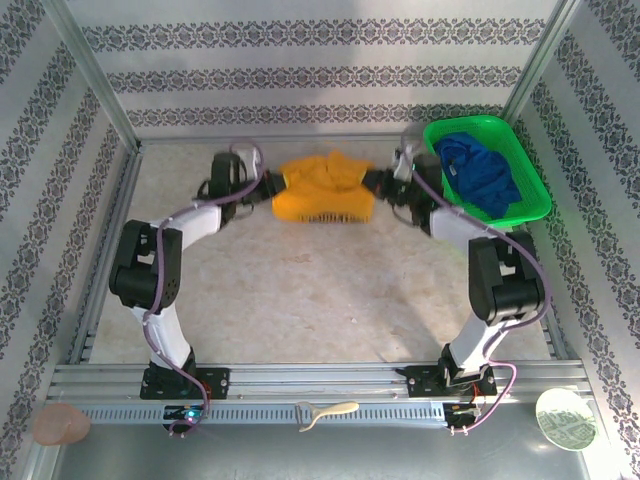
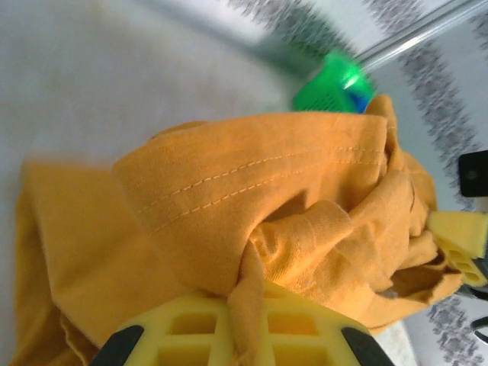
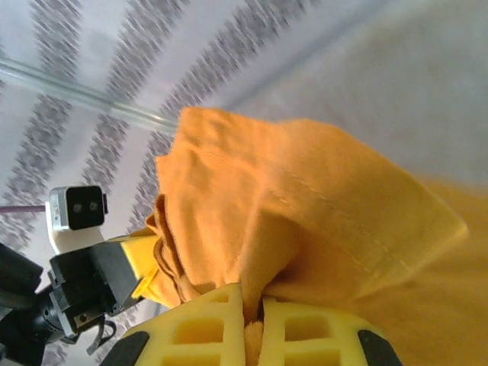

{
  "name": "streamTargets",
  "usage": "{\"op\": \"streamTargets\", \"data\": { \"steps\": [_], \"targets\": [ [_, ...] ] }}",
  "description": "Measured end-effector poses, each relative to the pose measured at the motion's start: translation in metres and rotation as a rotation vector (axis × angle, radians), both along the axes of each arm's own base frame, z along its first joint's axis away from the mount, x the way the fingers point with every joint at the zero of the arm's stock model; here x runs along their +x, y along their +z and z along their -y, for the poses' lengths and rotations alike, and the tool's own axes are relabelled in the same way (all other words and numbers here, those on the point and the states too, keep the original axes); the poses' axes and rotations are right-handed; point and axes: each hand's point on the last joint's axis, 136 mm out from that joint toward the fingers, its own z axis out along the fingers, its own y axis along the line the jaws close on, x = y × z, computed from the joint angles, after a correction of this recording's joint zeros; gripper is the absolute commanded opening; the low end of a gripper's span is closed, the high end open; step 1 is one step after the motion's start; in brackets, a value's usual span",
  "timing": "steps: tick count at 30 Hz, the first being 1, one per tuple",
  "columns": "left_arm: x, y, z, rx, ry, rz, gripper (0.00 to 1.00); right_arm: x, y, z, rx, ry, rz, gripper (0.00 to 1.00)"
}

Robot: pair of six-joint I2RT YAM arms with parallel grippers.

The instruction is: Fold the inside-out t-shirt

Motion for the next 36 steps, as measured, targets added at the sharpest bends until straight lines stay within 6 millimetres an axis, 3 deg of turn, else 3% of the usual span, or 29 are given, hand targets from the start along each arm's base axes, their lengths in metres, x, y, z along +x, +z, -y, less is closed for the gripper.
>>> {"op": "streamTargets", "data": {
  "steps": [2, 4, 6, 9, 15, 22, 28, 35, 36],
  "targets": [
    [-0.042, -0.051, 0.001, 0.01, 0.001, -0.1, 0.0, -0.042, -0.049, -0.002, -0.028, 0.019, -0.095, 0.0],
    [-0.078, -0.082, 0.003, 0.023, -0.004, -0.169, 0.0, -0.081, -0.086, 0.003, -0.06, 0.024, -0.174, 0.0],
    [-0.106, -0.092, 0.008, 0.035, -0.016, -0.186, 0.0, -0.106, -0.101, 0.01, -0.082, 0.017, -0.2, 0.0],
    [-0.11, -0.077, 0.013, 0.032, -0.015, -0.12, 0.0, -0.114, -0.091, 0.015, -0.095, -0.005, -0.141, 0.0],
    [-0.079, -0.044, 0.009, 0.055, 0.051, 0.019, 0.0, -0.087, -0.065, 0.018, -0.123, -0.049, -0.007, 0.0],
    [-0.029, -0.028, 0.009, 0.153, 0.104, 0.106, 0.0, -0.029, -0.059, 0.022, -0.172, -0.124, 0.04, 0.0],
    [0.009, -0.056, 0.012, 0.233, 0.12, 0.081, 0.0, 0.009, -0.078, 0.03, -0.209, -0.182, 0.007, 0.0],
    [0.028, -0.102, 0.011, 0.293, 0.136, 0.003, 0.03, 0.03, -0.114, 0.035, -0.253, -0.21, -0.081, 0.0],
    [0.03, -0.104, 0.011, 0.297, 0.138, -0.001, 0.09, 0.034, -0.117, 0.036, -0.254, -0.213, -0.087, 0.1]
  ]
}}
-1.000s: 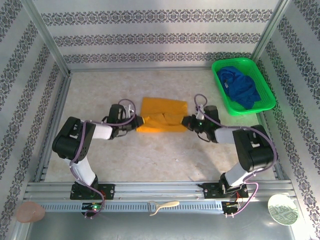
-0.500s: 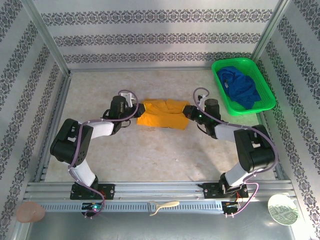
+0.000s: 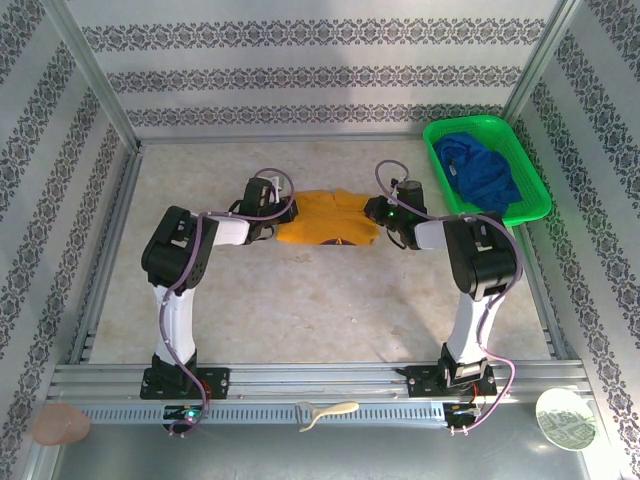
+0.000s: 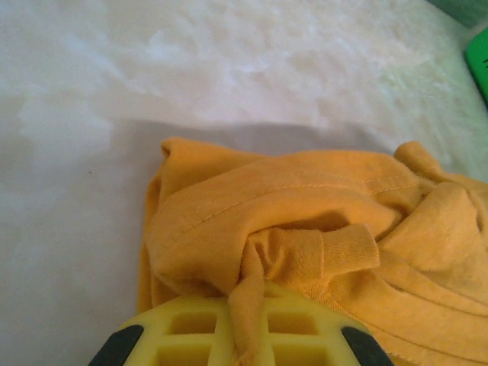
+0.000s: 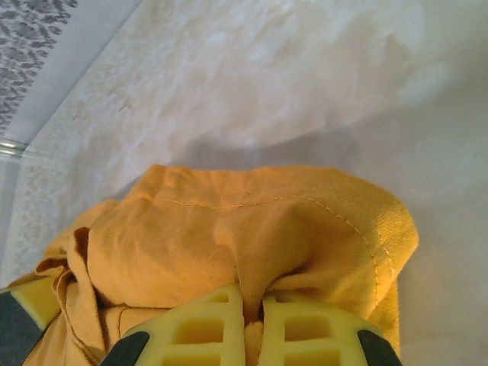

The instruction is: Fold the inside-out t-shirt

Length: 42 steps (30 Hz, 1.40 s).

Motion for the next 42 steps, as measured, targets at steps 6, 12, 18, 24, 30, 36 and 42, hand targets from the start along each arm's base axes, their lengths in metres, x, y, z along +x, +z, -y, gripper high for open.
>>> {"op": "streamTargets", "data": {
  "steps": [6, 12, 18, 24, 30, 36, 42],
  "targets": [
    [0.007, 0.003, -0.008, -0.02, 0.028, 0.0, 0.62, 0.013, 0.0, 0.012, 0.003, -0.027, -0.013, 0.53],
    [0.001, 0.044, -0.021, -0.036, 0.06, 0.014, 0.91, -0.003, 0.046, 0.037, 0.017, -0.065, 0.032, 0.48],
    [-0.02, 0.128, -0.01, -0.148, 0.031, 0.122, 0.95, -0.029, 0.109, 0.017, 0.086, 0.019, 0.147, 0.11],
    [-0.043, 0.104, 0.039, -0.267, -0.073, 0.036, 0.97, -0.059, 0.074, -0.031, 0.143, 0.137, 0.032, 0.0],
    [-0.045, 0.04, 0.05, -0.306, -0.06, -0.104, 0.97, -0.063, 0.008, -0.039, 0.176, 0.113, -0.132, 0.0],
    [-0.046, 0.041, 0.047, -0.35, -0.052, -0.062, 0.98, -0.07, -0.019, -0.027, 0.244, 0.049, -0.177, 0.0],
    [-0.052, 0.051, 0.046, -0.371, -0.06, -0.056, 0.99, -0.074, 0.0, -0.025, 0.269, 0.056, -0.149, 0.0]
  ]
}}
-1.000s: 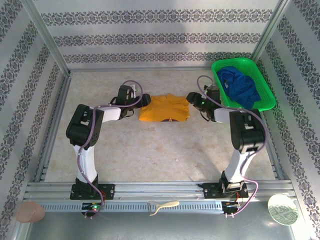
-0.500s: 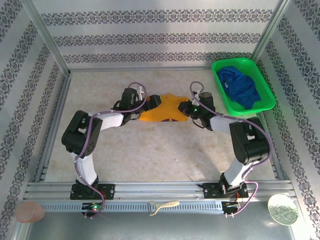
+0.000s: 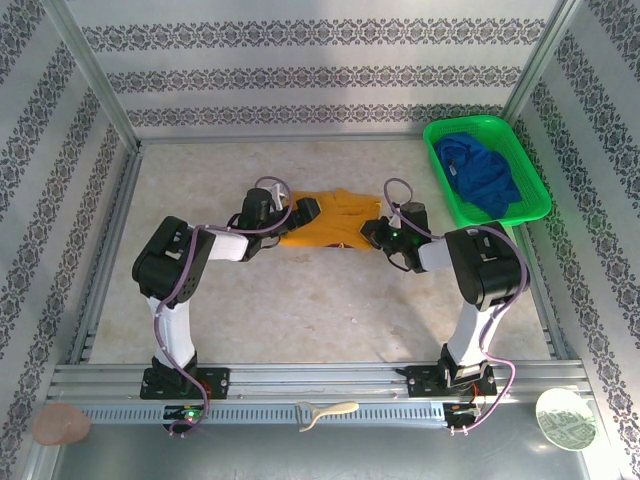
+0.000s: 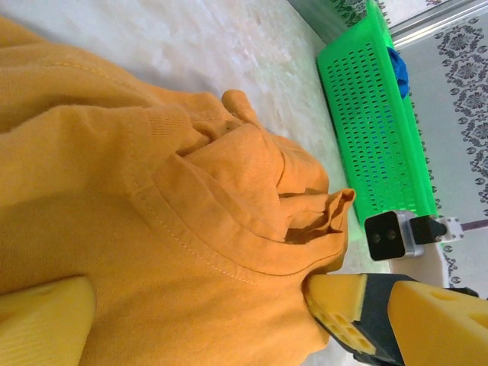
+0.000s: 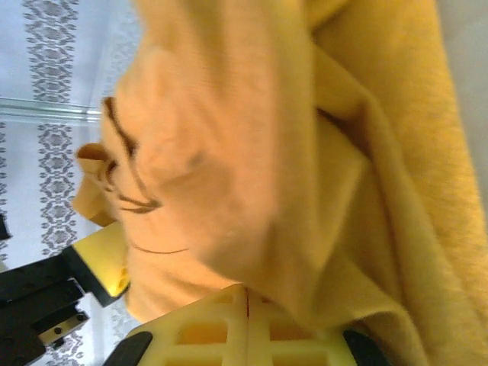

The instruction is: Fold the inside-out t-shirt

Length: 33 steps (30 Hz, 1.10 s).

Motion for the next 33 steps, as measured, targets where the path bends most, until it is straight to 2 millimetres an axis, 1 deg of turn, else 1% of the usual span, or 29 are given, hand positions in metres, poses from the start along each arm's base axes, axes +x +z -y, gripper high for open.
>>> {"op": "streamTargets", "data": {
  "steps": [2, 4, 6, 8, 9, 11, 13, 15, 17, 18, 19, 23, 26, 28, 30, 33],
  "targets": [
    [0.001, 0.005, 0.0, -0.001, -0.003, -0.005, 0.99, 0.007, 0.013, 0.0, 0.007, 0.007, 0.026, 0.0],
    [0.008, 0.013, 0.001, -0.006, -0.004, 0.002, 0.99, 0.019, 0.028, -0.001, 0.013, 0.013, 0.063, 0.0],
    [0.017, 0.026, 0.0, -0.02, -0.006, 0.023, 0.99, 0.032, 0.044, -0.003, 0.019, 0.021, 0.107, 0.0],
    [0.026, 0.036, -0.001, -0.032, -0.004, 0.044, 0.99, 0.044, 0.053, -0.004, 0.026, 0.022, 0.133, 0.0],
    [0.032, 0.041, -0.002, -0.038, -0.003, 0.055, 0.99, 0.051, 0.054, -0.004, 0.027, 0.02, 0.139, 0.0],
    [0.043, 0.042, -0.003, -0.046, -0.002, 0.065, 0.99, 0.063, 0.047, -0.005, 0.028, 0.016, 0.132, 0.0],
    [0.054, 0.035, -0.006, -0.045, 0.005, 0.056, 0.99, 0.073, 0.03, -0.003, 0.027, 0.005, 0.098, 0.0],
    [0.064, 0.019, -0.011, -0.038, 0.018, 0.034, 0.99, 0.078, 0.008, 0.0, 0.025, -0.011, 0.052, 0.0],
    [0.072, 0.002, -0.016, -0.031, 0.03, 0.008, 0.99, 0.082, -0.006, 0.002, 0.023, -0.02, 0.021, 0.0],
    [0.075, -0.006, -0.018, -0.028, 0.035, -0.003, 0.99, 0.085, -0.009, 0.002, 0.025, -0.018, 0.02, 0.0],
    [0.077, -0.009, -0.02, -0.031, 0.031, -0.006, 1.0, 0.089, -0.007, 0.001, 0.026, -0.018, 0.028, 0.0],
    [0.094, 0.003, -0.028, -0.042, 0.048, 0.025, 1.0, 0.106, 0.012, -0.001, 0.041, -0.01, 0.082, 0.0],
    [0.1, 0.007, -0.035, -0.046, 0.061, 0.035, 1.0, 0.113, 0.03, -0.001, 0.059, 0.012, 0.127, 0.02],
    [0.1, 0.007, -0.04, -0.042, 0.069, 0.024, 1.0, 0.111, 0.041, 0.0, 0.062, 0.022, 0.142, 0.04],
    [0.096, 0.007, -0.044, -0.034, 0.075, -0.003, 1.0, 0.104, 0.058, 0.001, 0.062, 0.032, 0.17, 0.06],
    [0.082, 0.02, -0.051, -0.015, 0.082, -0.032, 1.0, 0.088, 0.083, 0.003, 0.063, 0.042, 0.208, 0.06]
  ]
}}
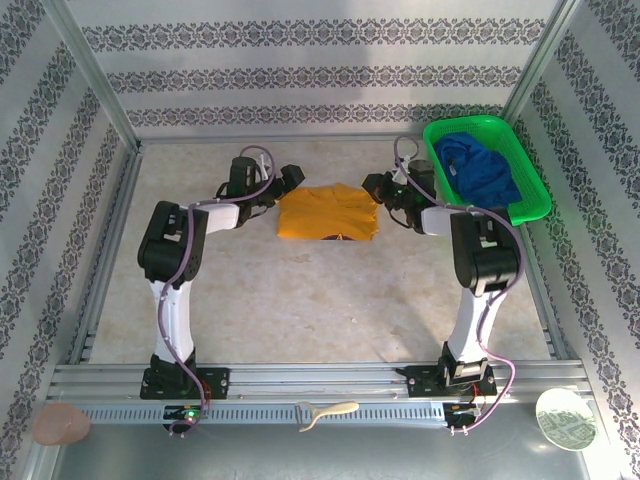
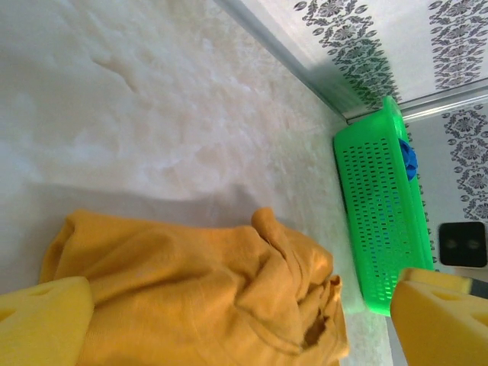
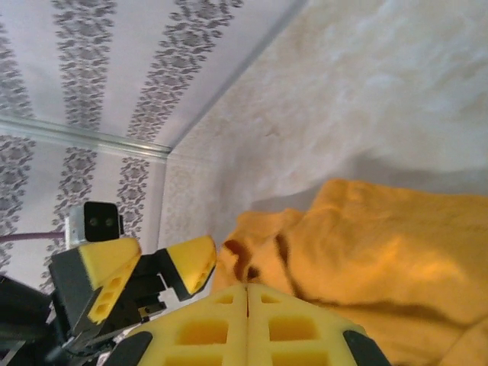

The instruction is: Fold the inside-out t-shirt

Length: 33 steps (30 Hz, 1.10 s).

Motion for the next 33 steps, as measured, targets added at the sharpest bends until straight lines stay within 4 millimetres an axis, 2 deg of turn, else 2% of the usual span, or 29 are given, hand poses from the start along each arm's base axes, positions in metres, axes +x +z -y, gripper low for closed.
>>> {"op": "streamTargets", "data": {
  "steps": [3, 5, 7, 10, 15, 20, 22, 24, 26, 28, 29, 30, 33],
  "targets": [
    [-0.013, 0.02, -0.008, 0.038, 0.007, -0.014, 1.0, -0.018, 0.01, 0.002, 0.0, 0.005, 0.017, 0.06],
    [-0.022, 0.032, -0.014, 0.071, 0.011, -0.025, 1.0, -0.028, 0.002, 0.003, -0.004, 0.006, -0.003, 0.06],
    [-0.031, 0.032, -0.019, 0.108, 0.012, -0.054, 1.0, -0.038, -0.015, 0.001, -0.012, 0.013, -0.045, 0.06],
    [-0.045, 0.013, -0.024, 0.164, -0.001, -0.139, 1.0, -0.052, -0.035, -0.004, -0.021, 0.026, -0.098, 0.06],
    [-0.067, -0.027, -0.028, 0.221, -0.038, -0.273, 1.0, -0.058, -0.059, -0.015, -0.036, 0.043, -0.145, 0.05],
    [-0.083, -0.056, -0.013, 0.234, -0.113, -0.348, 1.0, -0.063, -0.078, -0.015, -0.051, 0.037, -0.18, 0.05],
    [-0.083, -0.056, -0.006, 0.237, -0.136, -0.34, 0.98, -0.065, -0.084, -0.015, -0.057, 0.032, -0.19, 0.04],
    [-0.085, -0.056, 0.005, 0.229, -0.164, -0.335, 0.9, -0.066, -0.087, -0.014, -0.06, 0.026, -0.192, 0.05],
    [-0.09, -0.061, 0.014, 0.237, -0.182, -0.34, 0.72, -0.067, -0.088, -0.013, -0.058, 0.022, -0.191, 0.04],
    [-0.09, -0.061, 0.018, 0.218, -0.187, -0.336, 0.39, -0.068, -0.087, -0.013, -0.054, 0.019, -0.193, 0.05],
    [-0.092, -0.062, 0.019, 0.215, -0.189, -0.34, 0.26, -0.068, -0.087, -0.013, -0.053, 0.018, -0.194, 0.04],
    [-0.094, -0.065, 0.019, 0.215, -0.188, -0.347, 0.17, -0.069, -0.085, -0.012, -0.051, 0.017, -0.192, 0.05],
    [-0.098, -0.071, 0.015, 0.216, -0.181, -0.363, 0.15, -0.073, -0.066, -0.012, -0.04, 0.015, -0.168, 0.08]
  ]
}}
